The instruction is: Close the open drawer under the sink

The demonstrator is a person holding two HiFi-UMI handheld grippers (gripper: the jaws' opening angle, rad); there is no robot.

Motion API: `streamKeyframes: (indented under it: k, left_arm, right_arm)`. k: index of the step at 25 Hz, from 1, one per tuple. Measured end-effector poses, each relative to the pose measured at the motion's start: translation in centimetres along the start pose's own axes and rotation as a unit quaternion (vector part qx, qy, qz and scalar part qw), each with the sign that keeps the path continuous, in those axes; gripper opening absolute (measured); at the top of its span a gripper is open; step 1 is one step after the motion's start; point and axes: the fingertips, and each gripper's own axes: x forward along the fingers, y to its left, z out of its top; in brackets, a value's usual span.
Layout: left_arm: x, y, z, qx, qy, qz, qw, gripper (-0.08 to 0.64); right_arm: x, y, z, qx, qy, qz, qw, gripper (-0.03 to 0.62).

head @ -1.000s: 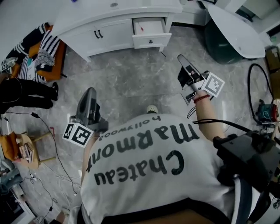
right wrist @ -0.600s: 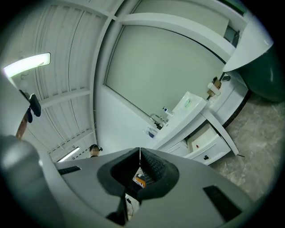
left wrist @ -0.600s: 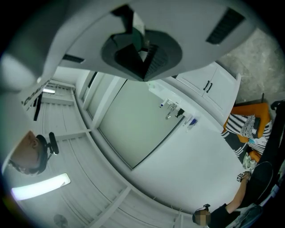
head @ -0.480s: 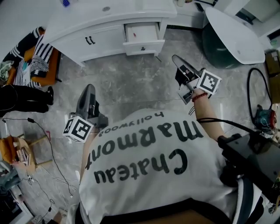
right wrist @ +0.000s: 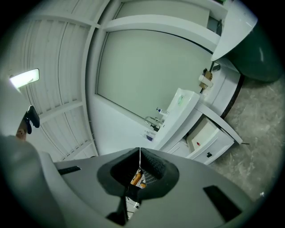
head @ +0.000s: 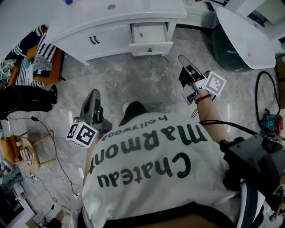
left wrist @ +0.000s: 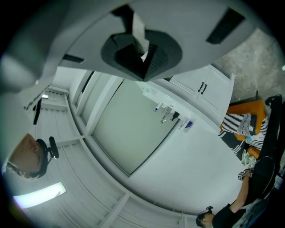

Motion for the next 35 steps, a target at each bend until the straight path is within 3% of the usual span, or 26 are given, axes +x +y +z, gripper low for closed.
streamKeyframes:
  k: [5, 10, 18, 27, 32, 35]
  left_arm:
    - [3.5, 1.7, 0.3, 0.002, 0.024, -0.019, 0.9995, 0.008]
    - [6.8, -0.3, 2.1, 0.017, 0.044, -0.075, 0.9960, 0.008]
    - [15.7, 2.3, 6.1, 0.032, 0.081, -0.156, 0.9840, 0.008]
    - [21.7, 3.8, 10.2, 0.040, 0.104, -0.264, 0.9581, 0.008]
    - [24.1, 5.3, 9.4, 0.073, 0.154, -0.295, 0.9402, 0.008]
    - [25.0, 6.8, 8.4, 0.099, 0.170, -0.301, 0.9331, 0.008]
  right_arm:
    - [0.5, -1.3, 0.0, -0.012, -0.012, -0.022, 1.000, 0.014]
    - [-0.3, -1.3, 1.6, 0.025, -0.059, -0.042, 0.997, 0.014]
    - [6.5, -3.9, 5.0, 0.017, -0.095, -0.081, 0.992, 0.014]
    - [11.6, -4.7, 6.4, 0.016, -0.131, -0.101, 0.986, 0.014]
    - [13.0, -6.8, 5.1, 0.002, -0.127, -0.149, 0.981, 0.014]
    - [14.0, -8.1, 3.5, 0.018, -0.126, -0.163, 0.978, 0.014]
